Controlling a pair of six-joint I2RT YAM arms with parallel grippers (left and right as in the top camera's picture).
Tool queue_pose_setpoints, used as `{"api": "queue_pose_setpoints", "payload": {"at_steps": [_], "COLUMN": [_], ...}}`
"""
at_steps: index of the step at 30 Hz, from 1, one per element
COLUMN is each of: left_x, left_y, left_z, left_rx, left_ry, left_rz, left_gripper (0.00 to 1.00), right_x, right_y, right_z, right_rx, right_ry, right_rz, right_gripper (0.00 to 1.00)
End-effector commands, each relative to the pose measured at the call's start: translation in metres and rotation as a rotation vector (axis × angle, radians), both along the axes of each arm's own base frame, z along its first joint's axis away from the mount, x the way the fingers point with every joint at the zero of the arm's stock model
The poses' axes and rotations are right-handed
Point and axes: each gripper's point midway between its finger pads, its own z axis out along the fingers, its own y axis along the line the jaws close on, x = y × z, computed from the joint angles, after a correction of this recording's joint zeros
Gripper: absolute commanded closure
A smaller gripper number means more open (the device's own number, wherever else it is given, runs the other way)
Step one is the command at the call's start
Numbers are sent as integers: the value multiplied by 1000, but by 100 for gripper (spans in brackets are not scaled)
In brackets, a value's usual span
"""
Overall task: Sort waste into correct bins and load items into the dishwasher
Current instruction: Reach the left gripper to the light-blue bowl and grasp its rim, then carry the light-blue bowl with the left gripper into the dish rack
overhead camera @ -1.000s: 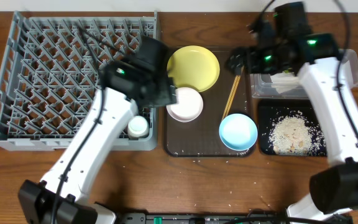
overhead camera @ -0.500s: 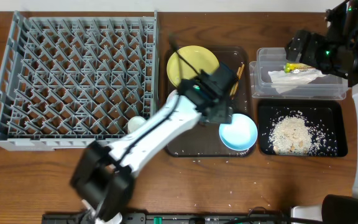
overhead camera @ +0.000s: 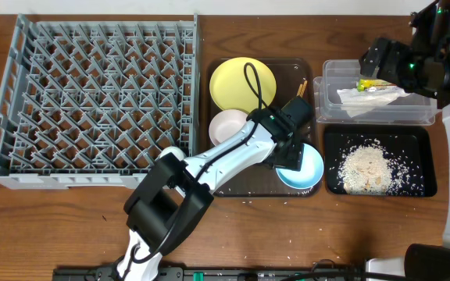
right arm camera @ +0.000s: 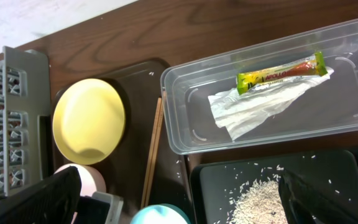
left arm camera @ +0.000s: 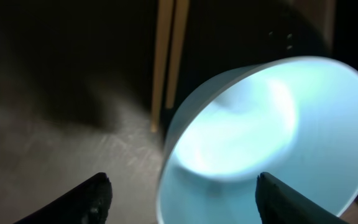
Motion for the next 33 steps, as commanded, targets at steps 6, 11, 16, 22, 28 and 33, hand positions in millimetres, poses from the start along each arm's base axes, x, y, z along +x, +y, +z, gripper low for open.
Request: {"api": "queue_pose_setpoints", "payload": {"at_steps": [6,11,16,22,28,33], "left_x": [-3,1,4,6,10,18], "left_y": [-7,-2,1,2,6,10], "left_z": [-20,-29,-31,-30,-19,13], "left_rx": [-39,-91,-124,-133,-157,-214], "left_ry": [86,176,222,227,233,194], "left_rz": [-13,19,44,48,64,60], "left_gripper": [35,55,72,92,93,93], "right_x": [1,1,1,1,1,1], "right_y": [-3,-3,-3,-3,-3,-3], "right_z": [3,3,3,3,3,3], "right_rx": [0,0,0,0,0,0], "right_ry": [-7,-7,-7,-7,-7,-7], "right_rz": [-16,-17,-16,-17,-17,-16], "right_gripper": [1,1,1,1,1,1]}}
